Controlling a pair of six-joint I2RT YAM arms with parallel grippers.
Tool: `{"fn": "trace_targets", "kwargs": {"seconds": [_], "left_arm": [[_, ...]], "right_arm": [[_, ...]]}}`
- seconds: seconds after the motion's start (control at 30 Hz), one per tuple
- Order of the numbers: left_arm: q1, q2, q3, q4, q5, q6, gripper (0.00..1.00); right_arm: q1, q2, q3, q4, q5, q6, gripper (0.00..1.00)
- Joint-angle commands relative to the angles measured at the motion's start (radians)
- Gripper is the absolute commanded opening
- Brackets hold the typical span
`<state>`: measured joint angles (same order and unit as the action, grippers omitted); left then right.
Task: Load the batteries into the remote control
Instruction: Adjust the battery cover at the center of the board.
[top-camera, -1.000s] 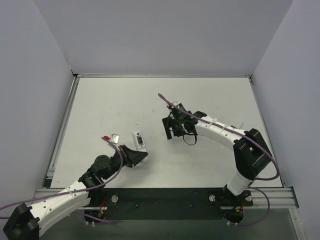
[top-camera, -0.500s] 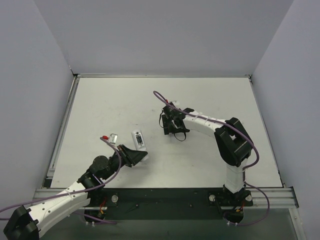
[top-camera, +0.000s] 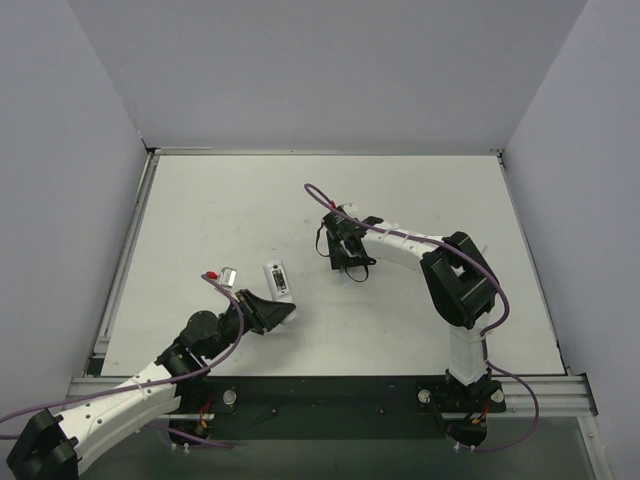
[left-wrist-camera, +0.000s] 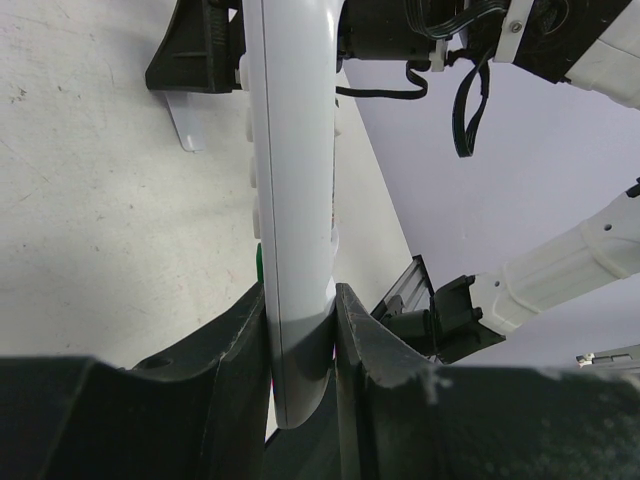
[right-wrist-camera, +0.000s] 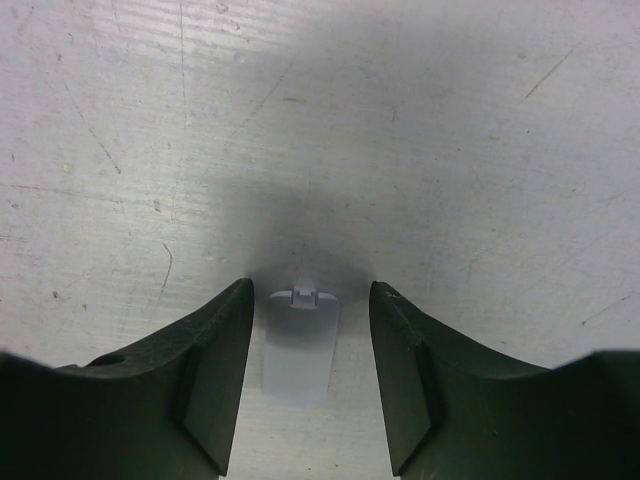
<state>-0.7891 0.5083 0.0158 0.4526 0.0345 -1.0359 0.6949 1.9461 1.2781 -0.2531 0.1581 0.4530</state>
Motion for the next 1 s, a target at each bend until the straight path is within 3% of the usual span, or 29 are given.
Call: {"fn": "trace_targets", "kwargs": {"seconds": [0.0,0.17,0.5,0.67,0.77,0.83,0.87,0.9,0.97], "left_arm": [[0.002,0.013,-0.002,0.072,0.01,0.0,0.0],[0.002,0.015,-0.002,0.077,0.013,-0.004,0.0],[0.002,0.016,-0.01,0.097,0.015,-0.016,0.0],[0.002,0.016,-0.01,0.103,0.018,-0.015,0.0],[0.002,0.018,0.004,0.08,0.022,-0.013,0.0],[0.002,0.016,0.007,0.072,0.024,-0.012,0.0],[0.002,0.013,0.006,0.072,0.021,-0.013,0.0],[0.002,0.009,0.004,0.074,0.019,-0.015,0.0],[0.002,-0.001,0.003,0.067,0.015,-0.016,0.0]], "right_arm": [[0.005,0.033,0.024,-0.017,0.029,0.016,0.43],[0.003,0.043,0.014,-0.009,0.027,0.019,0.4],[0.006,-0.018,-0.043,0.014,0.017,0.007,0.14],[0.012,-0.035,-0.051,0.025,0.017,-0.011,0.13],[0.014,-0.041,-0.065,0.034,-0.011,-0.028,0.15],[0.014,-0.07,-0.069,0.035,-0.032,-0.054,0.23],[0.014,-0.082,-0.08,0.035,-0.046,-0.069,0.29],[0.014,-0.099,-0.082,0.035,-0.069,-0.111,0.42],[0.012,-0.145,-0.086,0.02,-0.092,-0.164,0.53]]}}
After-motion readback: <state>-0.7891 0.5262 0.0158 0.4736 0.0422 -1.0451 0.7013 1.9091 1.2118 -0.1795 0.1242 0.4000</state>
